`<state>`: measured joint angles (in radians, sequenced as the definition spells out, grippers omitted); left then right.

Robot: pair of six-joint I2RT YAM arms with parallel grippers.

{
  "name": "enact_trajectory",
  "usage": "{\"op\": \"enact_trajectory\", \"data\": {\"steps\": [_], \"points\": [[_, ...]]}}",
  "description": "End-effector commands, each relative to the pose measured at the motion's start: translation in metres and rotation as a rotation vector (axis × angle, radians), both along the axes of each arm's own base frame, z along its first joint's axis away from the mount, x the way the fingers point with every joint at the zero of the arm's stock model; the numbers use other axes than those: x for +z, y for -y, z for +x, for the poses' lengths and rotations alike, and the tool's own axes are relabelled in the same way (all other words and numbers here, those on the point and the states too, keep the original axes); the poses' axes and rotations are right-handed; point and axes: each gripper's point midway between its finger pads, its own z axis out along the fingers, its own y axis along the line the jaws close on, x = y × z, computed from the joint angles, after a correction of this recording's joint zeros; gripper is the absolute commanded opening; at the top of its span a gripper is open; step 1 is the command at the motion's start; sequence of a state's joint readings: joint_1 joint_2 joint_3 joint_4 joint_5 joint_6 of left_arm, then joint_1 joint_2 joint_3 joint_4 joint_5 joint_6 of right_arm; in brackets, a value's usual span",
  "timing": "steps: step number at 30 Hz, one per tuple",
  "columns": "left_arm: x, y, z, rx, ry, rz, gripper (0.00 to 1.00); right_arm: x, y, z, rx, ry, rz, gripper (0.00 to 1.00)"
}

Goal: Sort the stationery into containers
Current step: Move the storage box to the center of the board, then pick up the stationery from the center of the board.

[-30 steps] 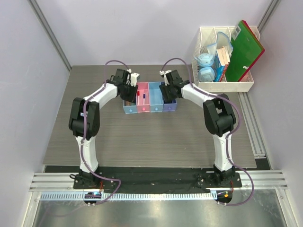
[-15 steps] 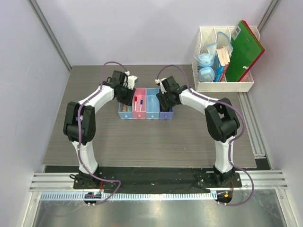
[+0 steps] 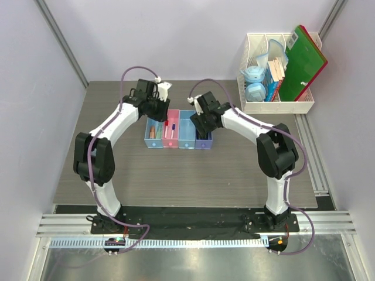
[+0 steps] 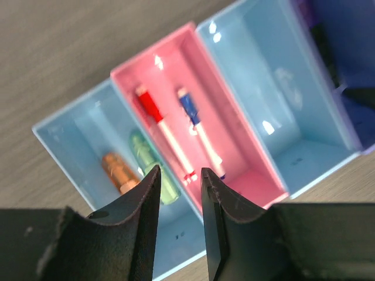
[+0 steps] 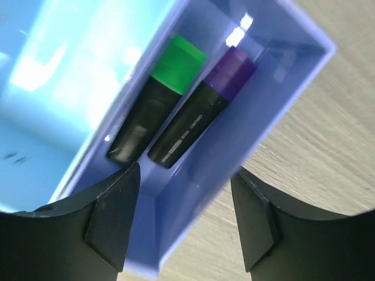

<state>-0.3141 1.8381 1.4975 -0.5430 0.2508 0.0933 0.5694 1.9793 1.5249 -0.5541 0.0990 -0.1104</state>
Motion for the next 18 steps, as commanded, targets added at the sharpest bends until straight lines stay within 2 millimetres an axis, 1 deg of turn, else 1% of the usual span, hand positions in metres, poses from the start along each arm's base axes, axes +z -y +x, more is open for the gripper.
{"op": "enact_trajectory", "data": {"steps": [1, 2, 4, 5, 6, 7, 8, 9, 10, 11, 12, 13, 14, 15, 16, 17, 18], "points": [[0.073, 0.015, 0.007, -0.021, 0.153, -0.092, 0.34, 0.106, -0.022, 0.015, 0.047, 0.203, 0.126, 0.69], [0.078, 0.013, 0.007, -0.015, 0.163, -0.087, 0.34, 0.12, -0.022, 0.014, 0.048, 0.226, 0.138, 0.69], [0.093, 0.008, 0.003, -0.008, 0.194, -0.084, 0.34, 0.13, -0.018, 0.013, 0.048, 0.246, 0.133, 0.71], [0.096, 0.002, 0.0, -0.001, 0.204, -0.065, 0.35, 0.139, -0.016, 0.012, 0.047, 0.263, 0.135, 0.71], [0.099, -0.002, -0.002, 0.007, 0.214, -0.055, 0.37, 0.141, -0.014, 0.012, 0.046, 0.267, 0.13, 0.72], [0.093, -0.009, -0.008, 0.013, 0.203, -0.039, 0.38, 0.143, -0.011, 0.011, 0.048, 0.273, 0.117, 0.73], [0.106, -0.021, -0.011, 0.039, 0.245, -0.026, 0.38, 0.144, -0.008, 0.009, 0.046, 0.274, 0.111, 0.73], [0.106, -0.029, -0.014, 0.05, 0.257, -0.01, 0.39, 0.149, -0.006, 0.007, 0.045, 0.284, 0.111, 0.74], [0.096, -0.04, -0.022, 0.064, 0.241, 0.017, 0.4, 0.149, -0.003, 0.006, 0.041, 0.286, 0.104, 0.74], [0.104, -0.057, -0.027, 0.098, 0.261, 0.031, 0.41, 0.147, 0.0, 0.004, 0.042, 0.283, 0.097, 0.74], [0.104, -0.071, -0.031, 0.111, 0.274, 0.064, 0.42, 0.154, 0.003, 0.001, 0.038, 0.296, 0.102, 0.75], [0.088, -0.085, -0.04, 0.131, 0.241, 0.093, 0.43, 0.156, 0.006, 0.0, 0.037, 0.299, 0.103, 0.75], [0.084, -0.109, -0.042, 0.182, 0.237, 0.119, 0.47, 0.153, 0.01, -0.004, 0.04, 0.293, 0.096, 0.75], [0.092, -0.127, -0.05, 0.208, 0.27, 0.148, 0.5, 0.16, 0.014, -0.007, 0.041, 0.309, 0.1, 0.76], [0.073, -0.143, -0.061, 0.23, 0.232, 0.17, 0.56, 0.161, 0.02, -0.008, 0.04, 0.313, 0.095, 0.76], [0.07, -0.172, -0.067, 0.291, 0.233, 0.19, 0.66, 0.157, 0.024, -0.012, 0.051, 0.309, 0.08, 0.76], [0.078, -0.189, -0.073, 0.312, 0.286, 0.204, 0.7, 0.165, 0.028, -0.015, 0.056, 0.326, 0.085, 0.77]]}}
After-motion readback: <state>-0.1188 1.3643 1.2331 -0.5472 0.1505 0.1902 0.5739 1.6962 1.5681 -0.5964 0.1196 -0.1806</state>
